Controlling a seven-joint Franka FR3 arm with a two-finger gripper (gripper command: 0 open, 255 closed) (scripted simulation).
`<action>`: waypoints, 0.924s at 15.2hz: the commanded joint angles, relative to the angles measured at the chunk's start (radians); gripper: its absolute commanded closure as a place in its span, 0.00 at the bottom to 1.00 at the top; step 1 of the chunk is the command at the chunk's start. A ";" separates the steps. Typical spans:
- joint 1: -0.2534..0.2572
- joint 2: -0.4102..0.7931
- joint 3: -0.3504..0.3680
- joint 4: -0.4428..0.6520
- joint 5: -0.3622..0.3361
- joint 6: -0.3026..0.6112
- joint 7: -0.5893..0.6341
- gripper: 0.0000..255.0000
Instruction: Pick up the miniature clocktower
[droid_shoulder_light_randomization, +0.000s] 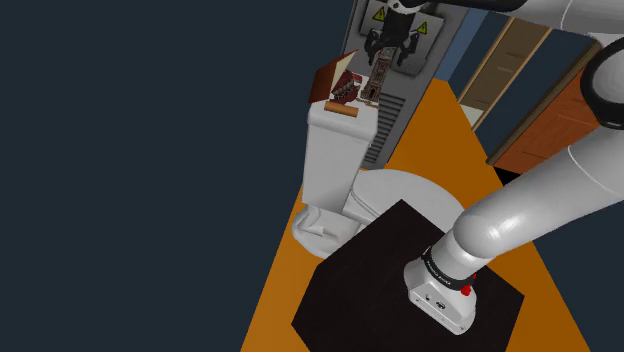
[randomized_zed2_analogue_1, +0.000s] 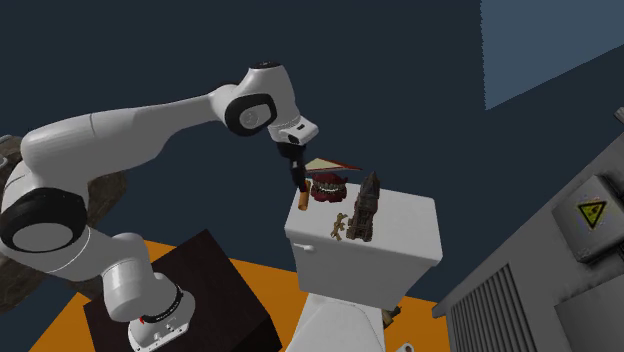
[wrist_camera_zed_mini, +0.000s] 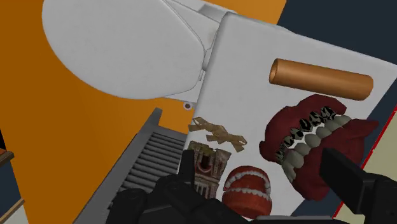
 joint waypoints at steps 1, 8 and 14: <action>-0.017 0.059 -0.007 0.064 -0.022 0.007 0.045 0.00; -0.058 0.276 -0.042 0.352 -0.087 -0.029 0.183 0.00; -0.086 0.446 -0.081 0.613 -0.115 -0.092 0.256 0.00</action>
